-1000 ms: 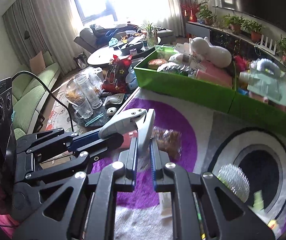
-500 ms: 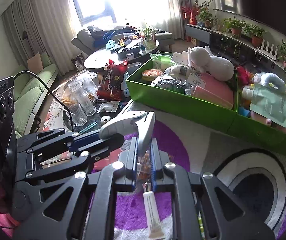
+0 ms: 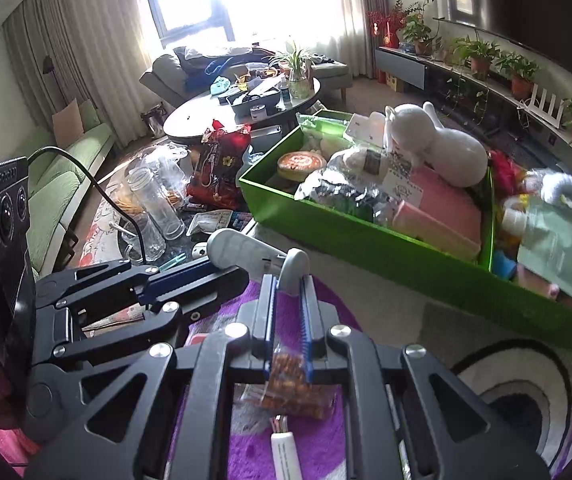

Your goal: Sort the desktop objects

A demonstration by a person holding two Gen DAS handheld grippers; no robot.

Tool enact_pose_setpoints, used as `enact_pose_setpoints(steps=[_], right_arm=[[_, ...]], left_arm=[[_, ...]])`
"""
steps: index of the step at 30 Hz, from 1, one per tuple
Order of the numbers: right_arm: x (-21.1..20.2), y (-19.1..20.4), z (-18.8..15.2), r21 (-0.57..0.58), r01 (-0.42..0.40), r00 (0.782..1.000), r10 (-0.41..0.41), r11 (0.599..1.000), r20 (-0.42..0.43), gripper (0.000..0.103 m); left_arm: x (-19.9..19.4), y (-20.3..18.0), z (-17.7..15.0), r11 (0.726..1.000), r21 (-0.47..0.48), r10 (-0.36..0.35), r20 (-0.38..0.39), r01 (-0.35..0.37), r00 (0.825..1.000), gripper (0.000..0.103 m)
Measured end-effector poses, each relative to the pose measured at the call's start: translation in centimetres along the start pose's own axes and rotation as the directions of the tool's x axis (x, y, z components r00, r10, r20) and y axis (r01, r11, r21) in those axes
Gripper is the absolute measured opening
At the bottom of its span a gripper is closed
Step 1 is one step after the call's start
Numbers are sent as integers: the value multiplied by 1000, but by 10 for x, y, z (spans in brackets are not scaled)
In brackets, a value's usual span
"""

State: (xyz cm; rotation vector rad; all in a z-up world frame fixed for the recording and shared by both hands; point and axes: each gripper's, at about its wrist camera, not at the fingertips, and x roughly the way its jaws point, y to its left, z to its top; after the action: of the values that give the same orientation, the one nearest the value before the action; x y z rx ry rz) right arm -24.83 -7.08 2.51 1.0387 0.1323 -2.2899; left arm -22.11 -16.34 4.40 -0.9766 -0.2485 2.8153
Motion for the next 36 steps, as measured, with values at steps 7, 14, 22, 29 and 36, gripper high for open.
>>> enact_pose_setpoints(steps=[7, 14, 22, 29, 36], right_arm=[[5, -5, 25, -19, 1, 1000, 0, 1000, 28, 12], [12, -9, 60, -60, 11, 998, -7, 998, 60, 12], [31, -19, 87, -59, -9, 998, 13, 998, 59, 12], [56, -28, 101, -50, -27, 999, 29, 998, 35, 12], [75, -32, 106, -43, -32, 999, 33, 999, 5, 11]], left_arm=[[9, 7, 25, 1000, 23, 13, 25, -13, 1000, 10], [18, 18, 55, 999, 36, 26, 54, -28, 998, 10], [37, 34, 74, 998, 35, 46, 57, -48, 997, 10], [59, 49, 83, 998, 30, 56, 33, -57, 998, 10], [72, 57, 81, 998, 19, 60, 14, -60, 998, 10]])
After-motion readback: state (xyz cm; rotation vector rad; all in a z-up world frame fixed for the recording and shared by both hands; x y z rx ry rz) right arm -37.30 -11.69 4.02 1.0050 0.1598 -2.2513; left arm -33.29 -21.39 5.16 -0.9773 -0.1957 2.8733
